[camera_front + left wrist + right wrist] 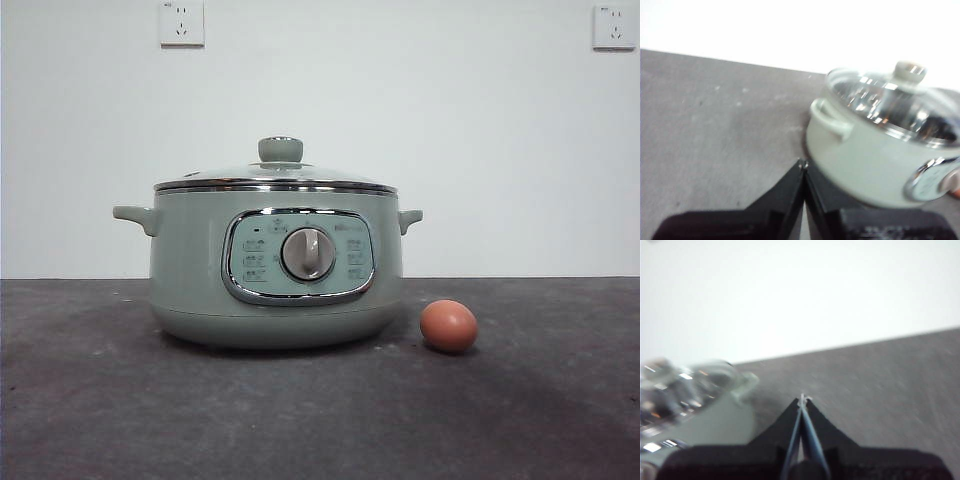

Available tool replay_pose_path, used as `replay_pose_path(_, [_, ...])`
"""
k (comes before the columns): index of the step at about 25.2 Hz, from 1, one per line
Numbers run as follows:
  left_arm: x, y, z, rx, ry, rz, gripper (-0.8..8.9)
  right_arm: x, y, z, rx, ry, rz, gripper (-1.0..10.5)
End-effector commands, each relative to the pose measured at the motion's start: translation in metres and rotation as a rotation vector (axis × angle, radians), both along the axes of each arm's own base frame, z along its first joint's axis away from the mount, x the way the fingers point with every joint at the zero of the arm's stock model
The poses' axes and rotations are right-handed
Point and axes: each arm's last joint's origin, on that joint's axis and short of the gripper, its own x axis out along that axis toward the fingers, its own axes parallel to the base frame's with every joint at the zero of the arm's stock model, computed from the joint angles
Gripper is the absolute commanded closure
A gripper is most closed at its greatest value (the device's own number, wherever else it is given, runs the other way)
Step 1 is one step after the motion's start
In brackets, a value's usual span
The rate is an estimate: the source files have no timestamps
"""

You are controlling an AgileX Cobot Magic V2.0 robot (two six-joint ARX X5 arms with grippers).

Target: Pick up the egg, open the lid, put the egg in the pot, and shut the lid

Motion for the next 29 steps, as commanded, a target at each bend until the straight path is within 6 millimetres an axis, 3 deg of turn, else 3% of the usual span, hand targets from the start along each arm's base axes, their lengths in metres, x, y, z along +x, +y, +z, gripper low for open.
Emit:
replay_pose_path(1, [-0.003, -0.001, 0.021, -0.023, 0.001, -0.015, 8.20, -0.001, 0.001, 0.020, 0.020, 0.030, 0.032, 9.6])
replay_pose_path(8, [-0.006, -0.003, 0.076, 0.040, 0.089, -0.131, 8.20, 0.000, 0.003, 0.075, -0.099, 0.236, 0.131, 9.6])
replay_pose_path(13, [-0.004, -0.005, 0.104, 0.072, 0.181, -0.230, 8.20, 0.003, 0.006, 0.108, -0.193, 0.378, 0.237, 9.6])
replay_pose_path(18, [0.002, -0.006, 0.118, 0.114, 0.253, -0.279, 8.20, 0.008, 0.008, 0.127, -0.249, 0.457, 0.313, 9.6])
replay_pose_path(24, [0.009, -0.009, 0.124, 0.086, 0.296, -0.363, 8.08, 0.012, 0.008, 0.137, -0.253, 0.481, 0.317, 9.3])
replay_pose_path(26, [0.011, -0.010, 0.125, 0.079, 0.294, -0.387, 7.33, 0.013, 0.008, 0.138, -0.251, 0.480, 0.324, 8.5])
replay_pose_path(29, [0.012, -0.011, 0.128, 0.073, 0.281, -0.411, 2.21, 0.013, 0.009, 0.138, -0.240, 0.476, 0.360, 4.8])
